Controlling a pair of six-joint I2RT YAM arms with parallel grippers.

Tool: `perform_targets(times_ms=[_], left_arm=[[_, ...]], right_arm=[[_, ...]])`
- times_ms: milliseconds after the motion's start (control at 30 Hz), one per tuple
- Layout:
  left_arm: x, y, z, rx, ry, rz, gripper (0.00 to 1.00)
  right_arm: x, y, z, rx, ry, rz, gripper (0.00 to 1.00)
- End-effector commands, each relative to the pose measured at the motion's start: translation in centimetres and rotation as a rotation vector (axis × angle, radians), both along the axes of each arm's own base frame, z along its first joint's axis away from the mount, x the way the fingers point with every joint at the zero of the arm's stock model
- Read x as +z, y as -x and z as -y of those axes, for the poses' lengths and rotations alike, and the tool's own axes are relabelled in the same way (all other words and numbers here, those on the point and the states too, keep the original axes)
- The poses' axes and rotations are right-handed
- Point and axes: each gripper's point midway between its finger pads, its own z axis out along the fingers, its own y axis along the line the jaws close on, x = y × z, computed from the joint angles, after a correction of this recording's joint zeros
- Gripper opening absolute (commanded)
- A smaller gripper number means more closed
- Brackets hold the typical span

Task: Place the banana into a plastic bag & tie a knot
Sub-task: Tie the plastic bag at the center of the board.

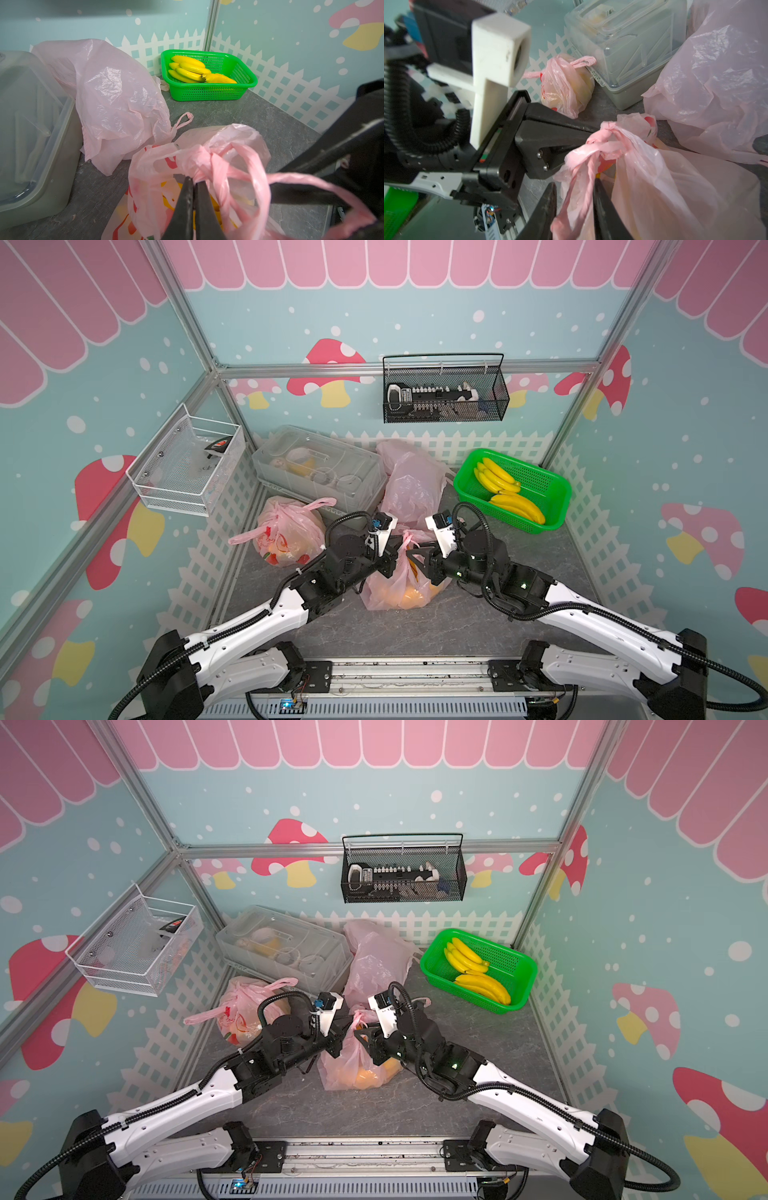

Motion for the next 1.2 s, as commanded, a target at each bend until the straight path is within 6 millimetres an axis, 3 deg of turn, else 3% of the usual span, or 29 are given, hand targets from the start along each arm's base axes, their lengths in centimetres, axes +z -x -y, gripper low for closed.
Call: perform_targets(times_ms=[0,67,100,367,700,900,1067,1167], left_arm=[[0.7,0.3,-0.2,-0.003,0.015,0.032,0.0],[0.7,0.4,-0.5,0.009,0.017,0.029,0.0],[0.7,0.3,-0.7,0.019,0.018,0.026,0.0],[1.4,-0.2,-3.6,0.128,0.081,0.006,0.0],[1.0,-1.4,-6.5,0.236,0.115,-0.043,0.0],[-2.4,-3.0,-13.0,0.551,0.076,-0.128,0.0],[-6.9,-2.1,-18.0,0.752,0.091,-0.24,0.0],[-8.9,-1.3,-19.3,0.787,0.113,-0.286,0.0]], right_arm=[[1.2,0.0,0.0,-0.005,-0.014,0.033,0.15],[1.0,-0.3,0.6,-0.031,0.018,0.047,0.01],[0.7,-0.6,1.1,-0.053,0.05,0.048,0.0],[-2.5,-2.1,5.6,-0.221,0.306,0.069,0.0],[-3.4,-3.2,8.0,-0.307,0.454,0.106,0.0],[-5.9,-4.5,11.0,-0.383,0.515,0.037,0.0],[-9.3,-5.0,13.9,-0.456,0.542,-0.048,0.0],[-11.2,-4.6,14.0,-0.435,0.554,-0.078,0.0]])
